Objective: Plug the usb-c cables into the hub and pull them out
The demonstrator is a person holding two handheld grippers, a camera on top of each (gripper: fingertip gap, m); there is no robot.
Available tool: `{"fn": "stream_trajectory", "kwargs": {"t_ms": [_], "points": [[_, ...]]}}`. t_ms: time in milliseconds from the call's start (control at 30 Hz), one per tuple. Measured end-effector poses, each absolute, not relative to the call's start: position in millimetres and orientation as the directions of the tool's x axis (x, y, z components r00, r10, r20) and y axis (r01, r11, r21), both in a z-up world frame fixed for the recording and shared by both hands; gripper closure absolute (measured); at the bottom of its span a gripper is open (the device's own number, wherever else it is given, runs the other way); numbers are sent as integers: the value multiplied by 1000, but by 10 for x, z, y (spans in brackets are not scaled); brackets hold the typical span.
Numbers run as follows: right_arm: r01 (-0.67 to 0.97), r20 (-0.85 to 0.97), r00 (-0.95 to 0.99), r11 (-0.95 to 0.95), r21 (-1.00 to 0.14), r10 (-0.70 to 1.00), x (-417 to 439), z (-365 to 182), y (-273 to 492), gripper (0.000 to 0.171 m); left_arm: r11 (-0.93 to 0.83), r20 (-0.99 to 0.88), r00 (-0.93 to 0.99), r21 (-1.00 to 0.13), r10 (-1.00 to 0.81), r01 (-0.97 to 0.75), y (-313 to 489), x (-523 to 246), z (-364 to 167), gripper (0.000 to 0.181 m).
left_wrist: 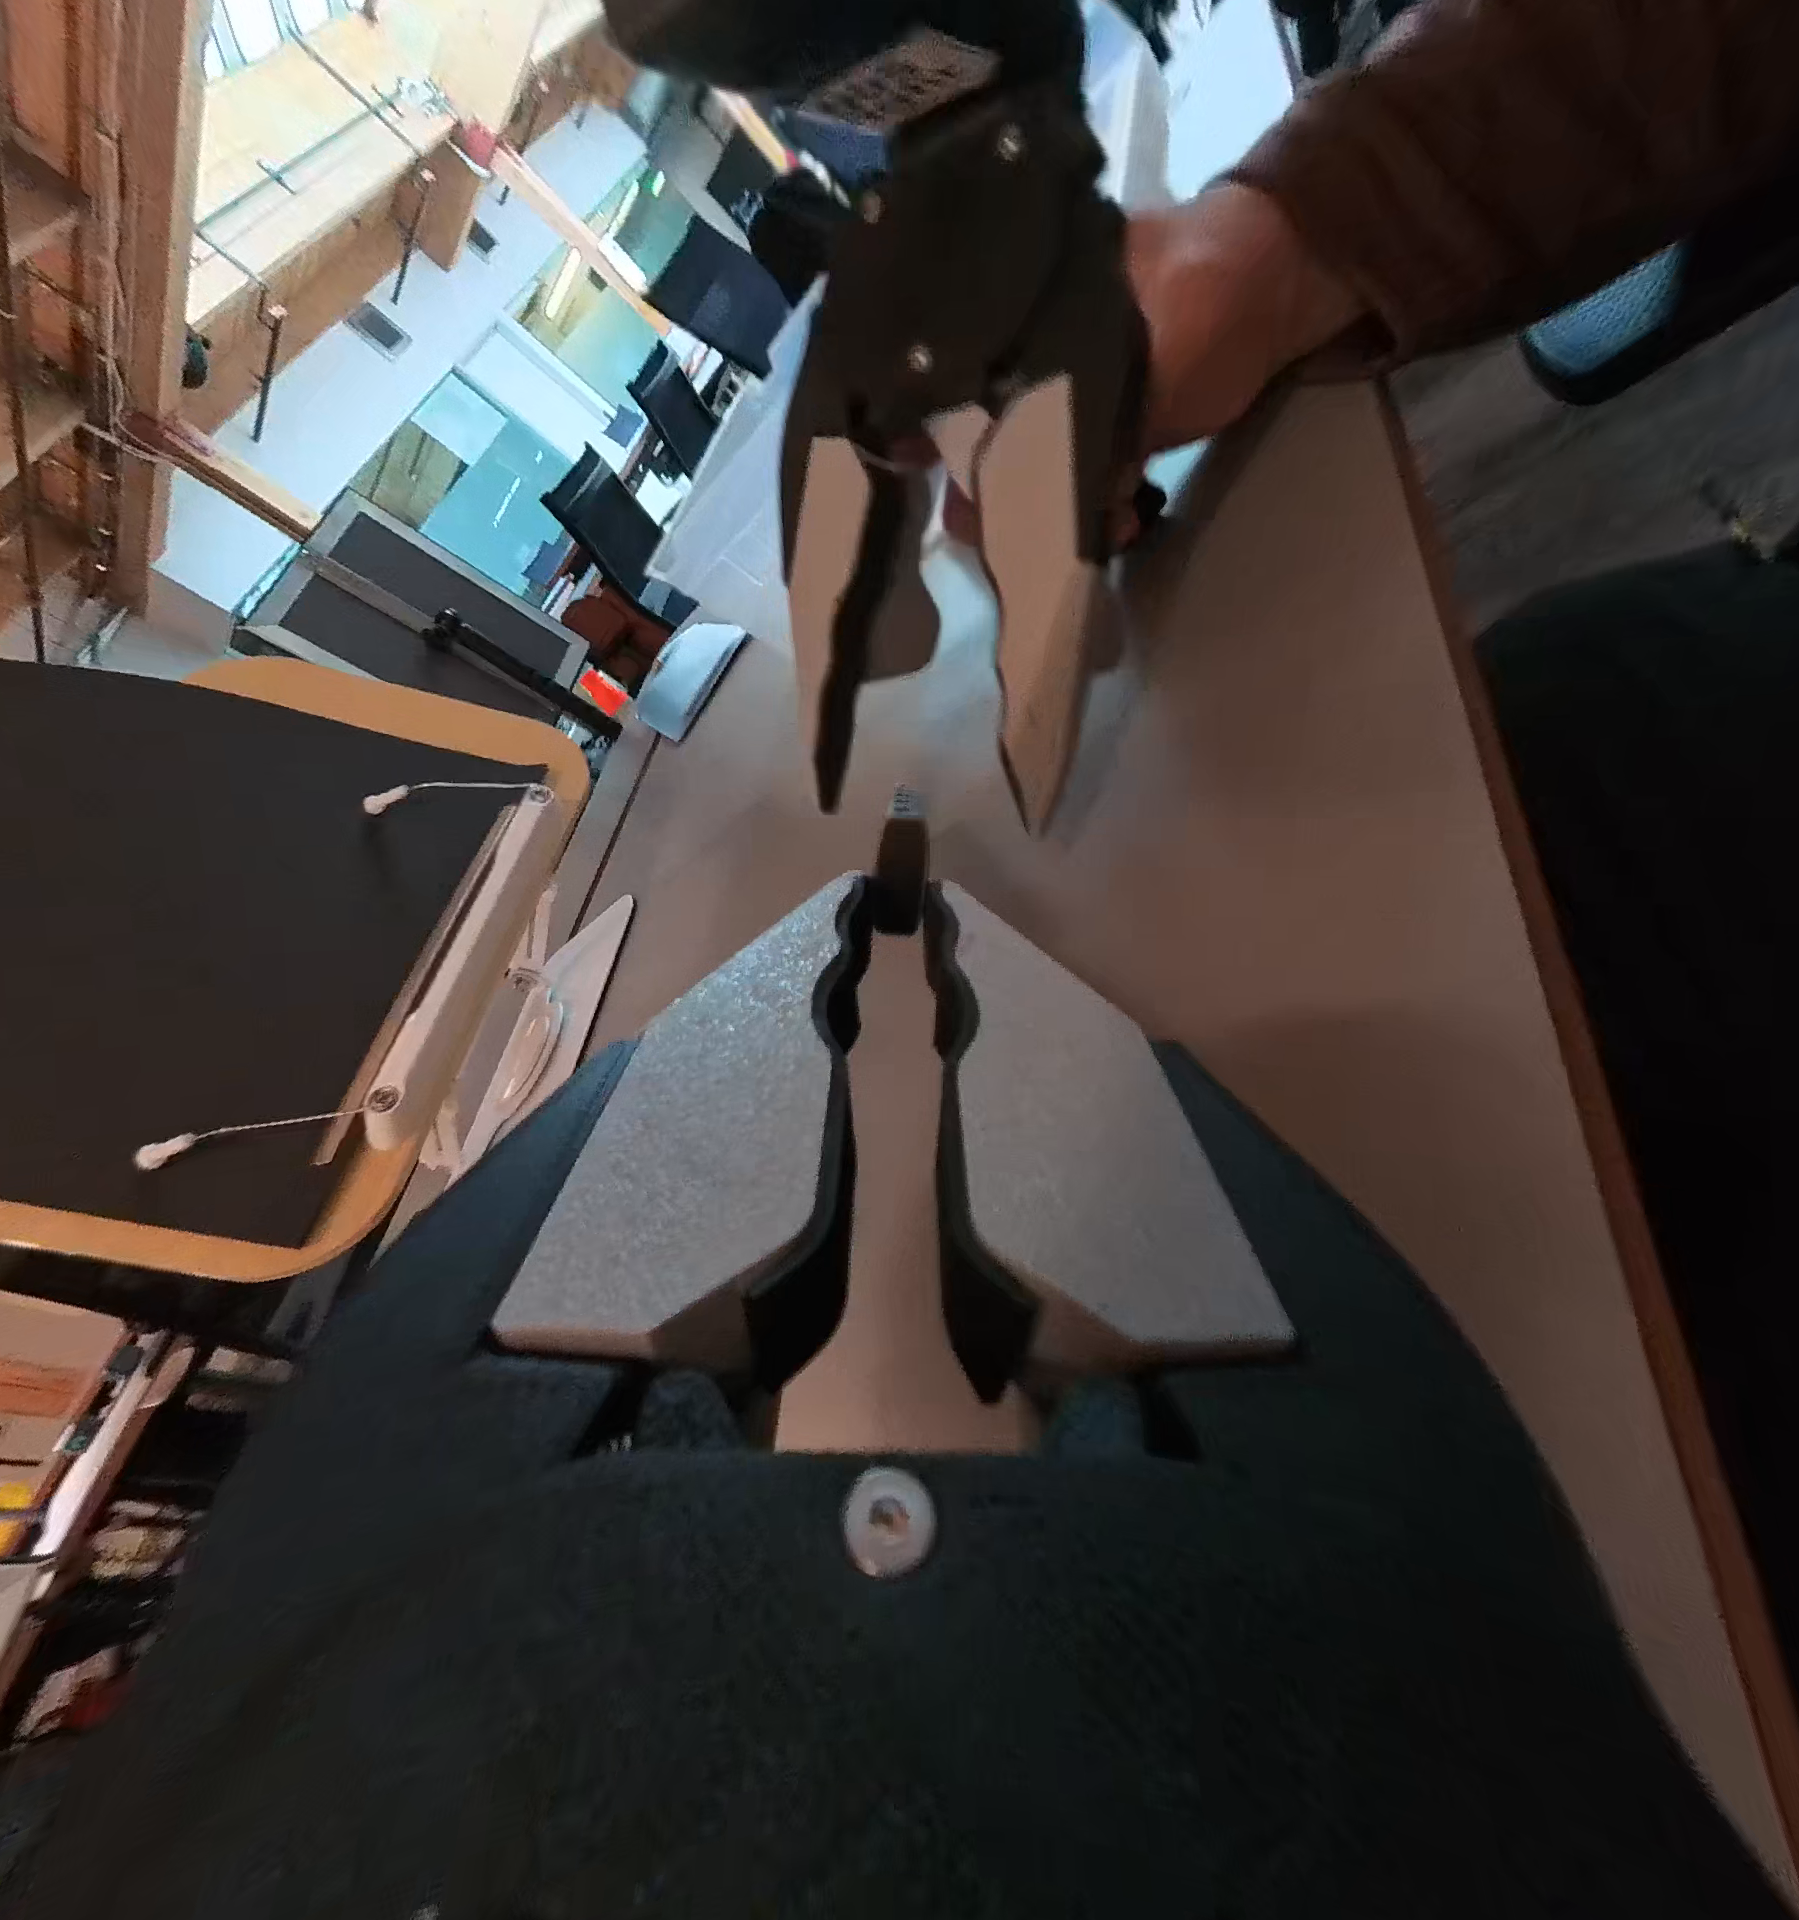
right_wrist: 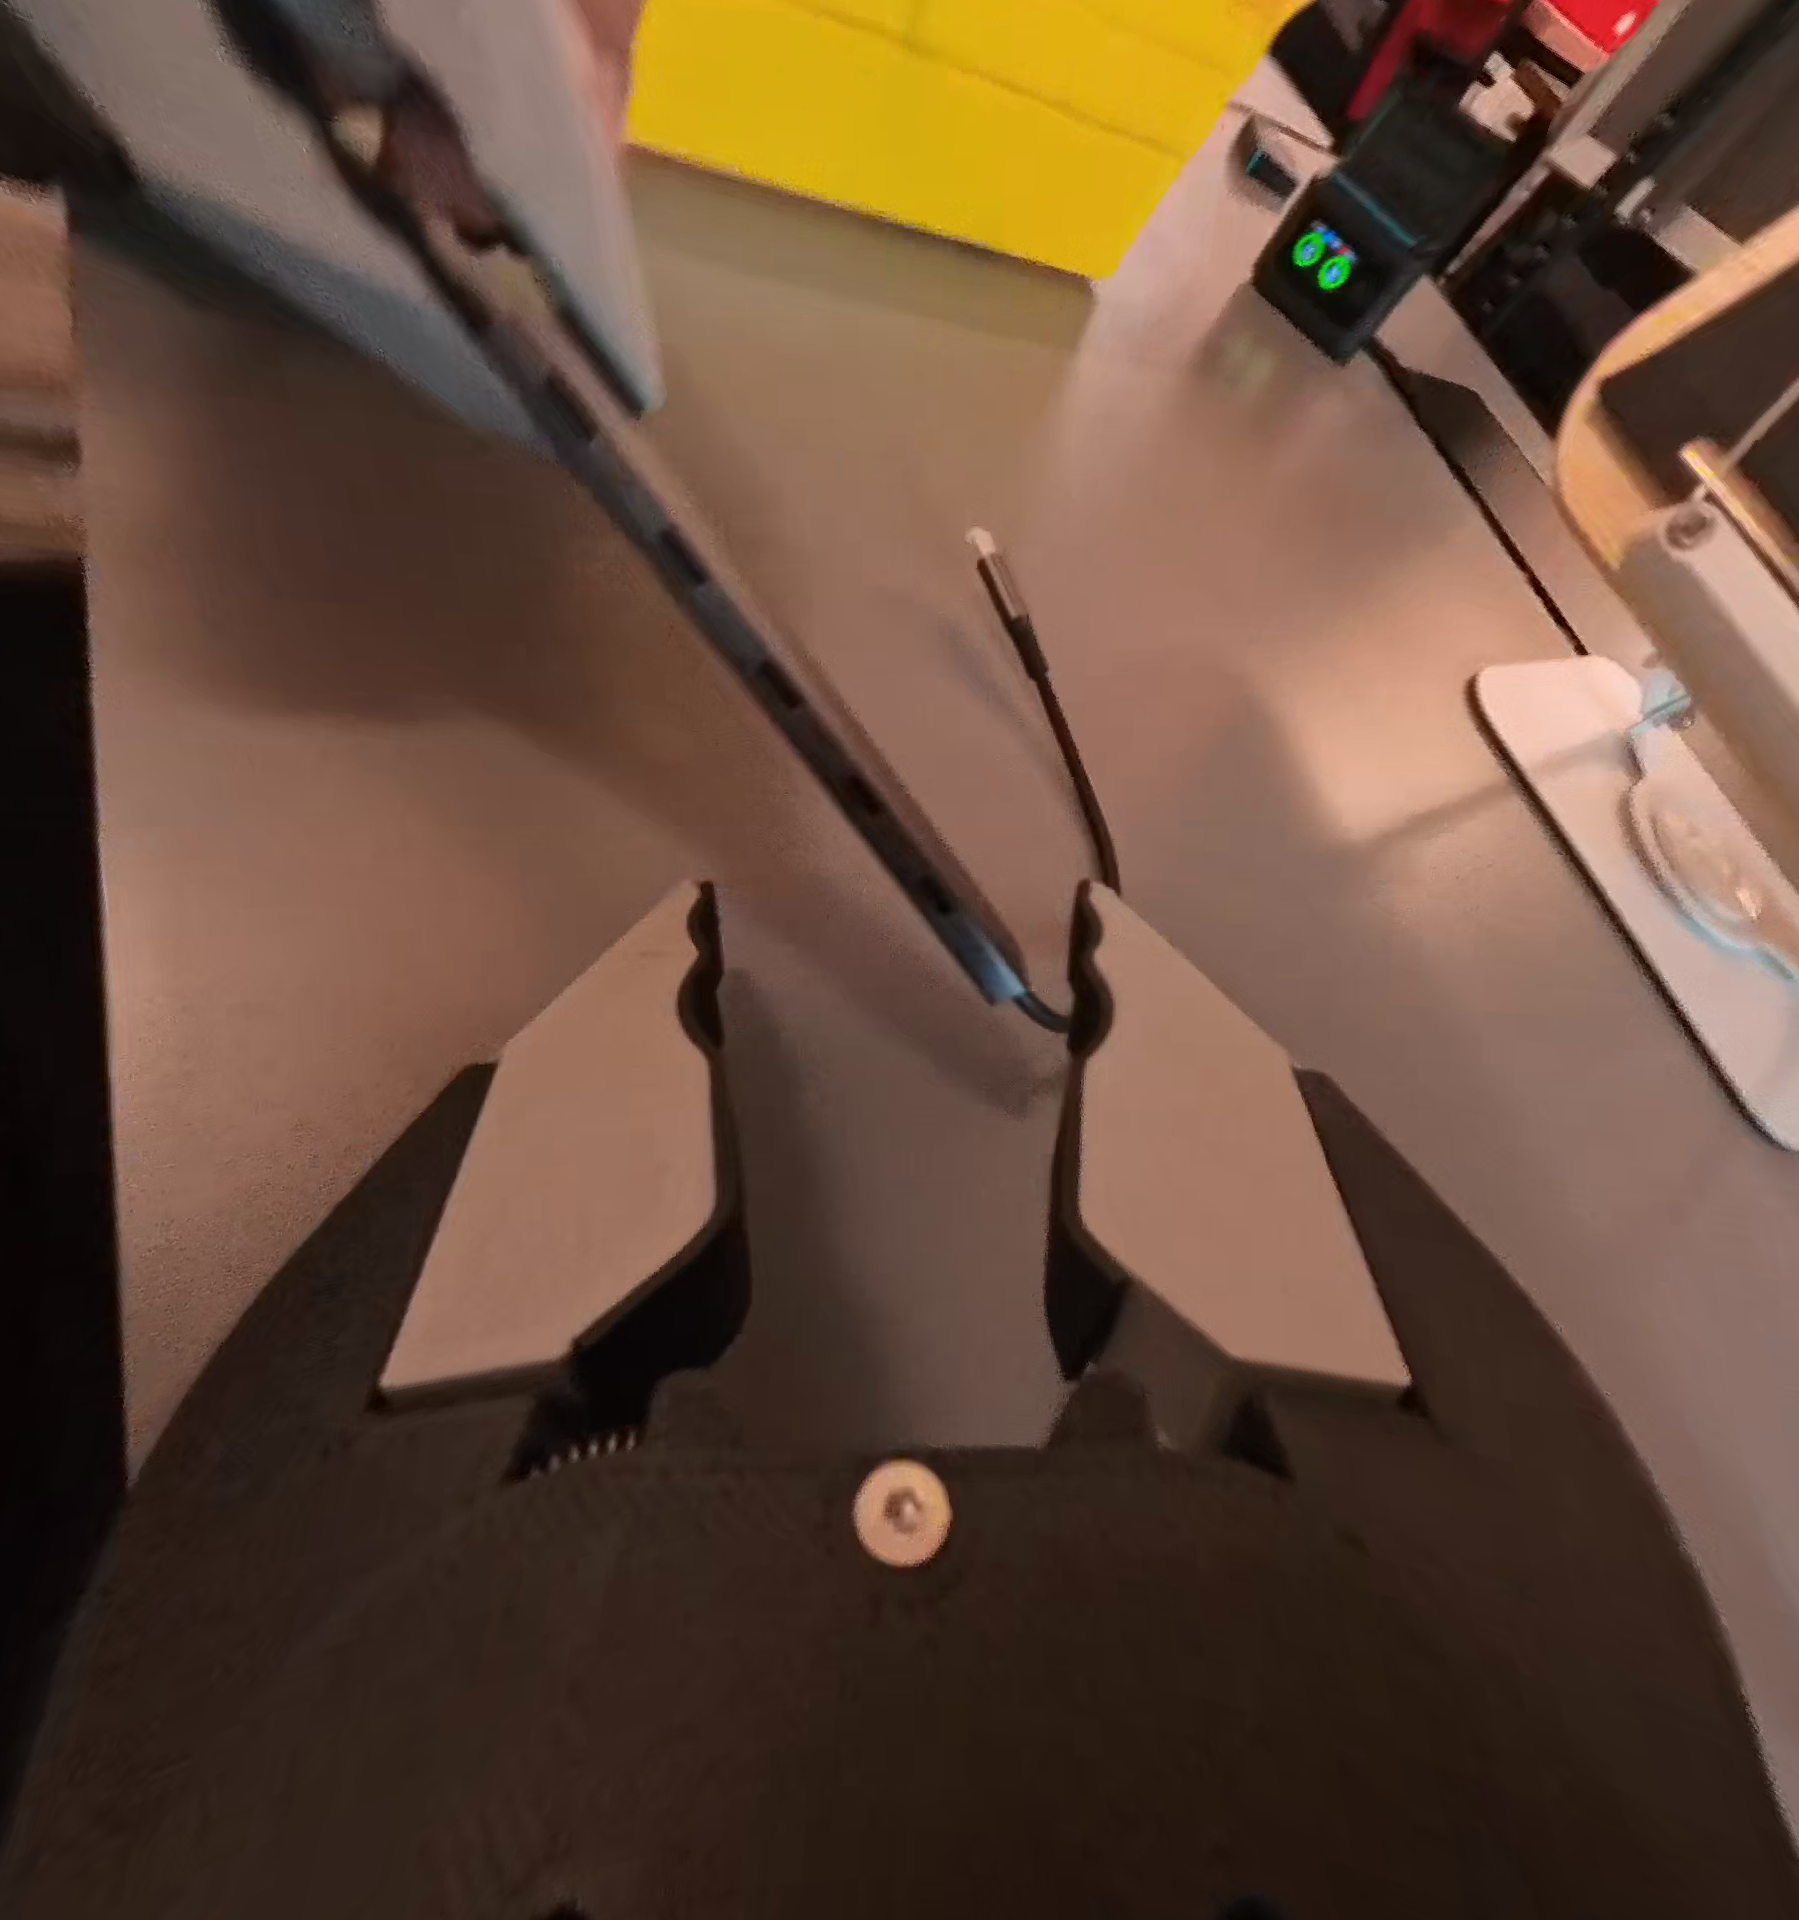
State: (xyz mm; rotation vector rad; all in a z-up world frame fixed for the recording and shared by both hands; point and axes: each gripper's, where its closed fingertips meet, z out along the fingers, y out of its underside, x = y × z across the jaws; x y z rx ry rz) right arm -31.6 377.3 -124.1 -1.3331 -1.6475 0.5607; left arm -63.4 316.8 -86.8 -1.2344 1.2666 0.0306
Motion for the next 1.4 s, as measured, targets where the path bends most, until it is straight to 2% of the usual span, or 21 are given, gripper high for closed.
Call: {"fn": "stream_trajectory", "kwargs": {"t_ms": [67, 133, 267, 367, 500, 600, 700, 800, 900, 1000, 1100, 1233, 1400], "points": [[570, 466, -28, 397, -719, 884, -353, -1353, 3743, 126, 420, -676, 419, -720, -606, -553, 3148, -597, -790, 174], [620, 580, 9, 450, -642, 815, -357, -1378, 3836, 157, 409, -656, 417, -736, -629, -540, 3125, -569, -788, 174], [668, 685, 115, 454, -590, 720, -284, -1240, 4021, 158, 311, -640, 468, -736, -609, -602, 3200, -656, -831, 174], [751, 794, 216, 423, -507, 569, -129, -1132, 4293, 162, 228, -561, 560, -800, -609, -554, 3223, -749, -676, 162], [801, 775, 221, 344, -491, 592, -52, -1270, 4411, 162, 120, -533, 673, -821, -512, -558, 3256, -1045, -239, 146], [774, 711, 173, 352, -526, 681, -133, -1390, 4306, 146, 4, -542, 752, -812, -376, -583, 3252, -1506, 204, 137], [740, 671, 135, 377, -558, 729, -206, -1419, 4180, 134, -34, -422, 863, -893, -276, -448, 3124, -1932, 615, 136], [694, 656, 95, 423, -583, 748, -261, -1402, 4039, 128, -3, -286, 951, -958, -113, -288, 2941, -2452, 852, 145], [670, 641, 91, 429, -605, 762, -287, -1375, 3985, 124, 4, -202, 978, -979, -52, -202, 2796, -2824, 891, 154], [606, 604, 126, 421, -675, 787, -304, -1219, 3945, 129, -57, -235, 971, -971, 38, -233, 2730, -3130, 769, 147], [439, 516, 230, 386, -812, 825, -235, -860, 3932, 131, -206, -307, 946, -937, 103, -282, 2806, -3427, 448, 142], [270, 298, 354, 209, -940, 886, -20, -619, 4134, 121, -349, -215, 972, -921, 90, -172, 3089, -3699, -136, 139], [151, 114, 401, 58, -987, 909, 130, -535, 4306, 122, -439, -36, 989, -898, 143, 31, 3330, -3976, -672, 132]]}}
